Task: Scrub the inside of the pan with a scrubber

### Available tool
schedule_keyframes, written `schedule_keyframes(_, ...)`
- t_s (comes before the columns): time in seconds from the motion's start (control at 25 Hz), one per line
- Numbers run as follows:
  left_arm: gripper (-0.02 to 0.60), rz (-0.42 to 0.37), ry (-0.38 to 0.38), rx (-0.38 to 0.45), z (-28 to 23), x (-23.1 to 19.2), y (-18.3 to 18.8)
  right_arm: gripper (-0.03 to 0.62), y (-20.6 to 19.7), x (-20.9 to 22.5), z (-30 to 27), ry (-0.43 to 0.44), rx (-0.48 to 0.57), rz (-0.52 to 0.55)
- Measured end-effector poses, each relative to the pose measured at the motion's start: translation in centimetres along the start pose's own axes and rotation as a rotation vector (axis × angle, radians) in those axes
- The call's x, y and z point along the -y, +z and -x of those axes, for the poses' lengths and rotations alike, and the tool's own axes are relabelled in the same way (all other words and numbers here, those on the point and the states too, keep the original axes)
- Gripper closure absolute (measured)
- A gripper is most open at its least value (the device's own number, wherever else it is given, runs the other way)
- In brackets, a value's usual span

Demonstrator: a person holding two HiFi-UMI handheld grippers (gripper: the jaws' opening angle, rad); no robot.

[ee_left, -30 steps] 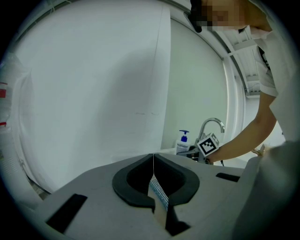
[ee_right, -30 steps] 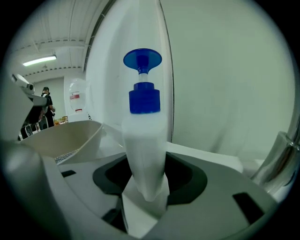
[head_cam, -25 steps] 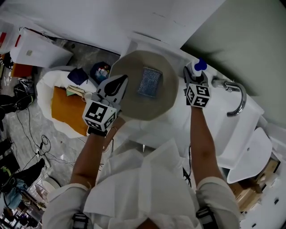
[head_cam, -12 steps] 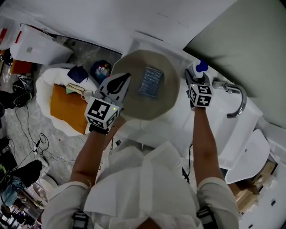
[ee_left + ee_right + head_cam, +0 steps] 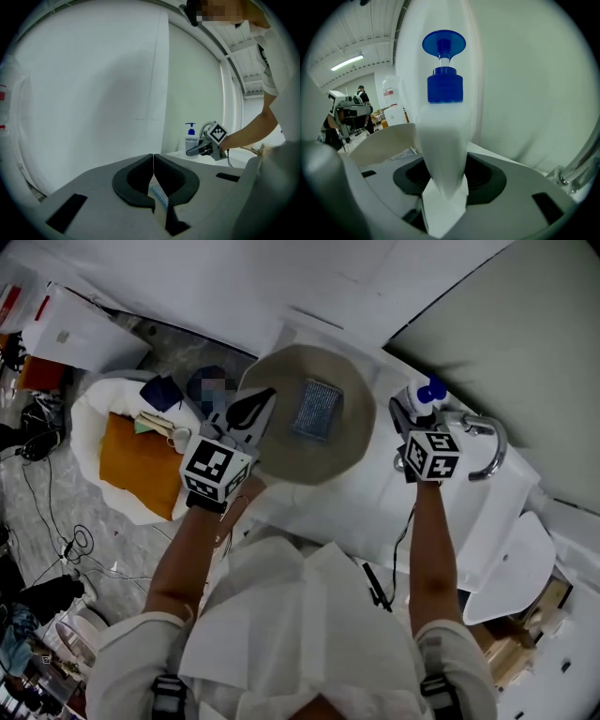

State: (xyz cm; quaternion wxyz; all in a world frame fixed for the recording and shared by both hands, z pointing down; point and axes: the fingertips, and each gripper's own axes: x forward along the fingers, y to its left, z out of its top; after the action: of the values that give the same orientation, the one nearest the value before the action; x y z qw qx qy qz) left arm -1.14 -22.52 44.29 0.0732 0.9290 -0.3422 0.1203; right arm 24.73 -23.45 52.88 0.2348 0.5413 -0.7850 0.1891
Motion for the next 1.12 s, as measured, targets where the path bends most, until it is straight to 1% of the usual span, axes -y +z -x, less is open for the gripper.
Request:
schedule_keyframes(0.12, 0.565, -0.001, -0.002, 0.017, 0.3, 0.1, 0.6, 0.398, 0.7, -1.6, 1.8, 0.073, -0.060, -0.002)
schedule_keyframes(0.24, 0.565, -0.009, -0.012, 0.022, 1.0, 0.6, 1.2, 0.398, 1.0, -3.9, 3.5, 0.159, -0.160, 0.024)
schedule_keyframes(0.36, 0.565, -0.012, -0.009, 0.030, 1.7, 0.9, 1.3, 0.397, 1.1, -5.9, 4.6, 0.223, -0.269, 0.074)
schedule_keyframes(0.52, 0.565, -0.009, -0.005, 0.045, 2.3, 1.0, 1.2, 0.398, 0.7, -8.0, 5.1, 0.295, -0.413, 0.170)
schedule_keyframes(0.64, 0.565, -0.003, -0.002, 0.056, 2.7, 1.0, 1.3, 0.398, 0.4, -8.7, 5.3, 0.332, -0.530, 0.250)
schedule_keyframes(0.76, 0.565, -0.001, 0.001, 0.063, 3.2, 0.9, 1.3, 0.398, -0.1, -9.4, 5.1, 0.360, -0.643, 0.307)
schedule_keyframes(1.12, 0.565, 0.012, 0.025, 0.070, 4.4, 0.4, 0.4, 0.398, -2.2, -10.1, 4.7, 0.389, -0.921, 0.457)
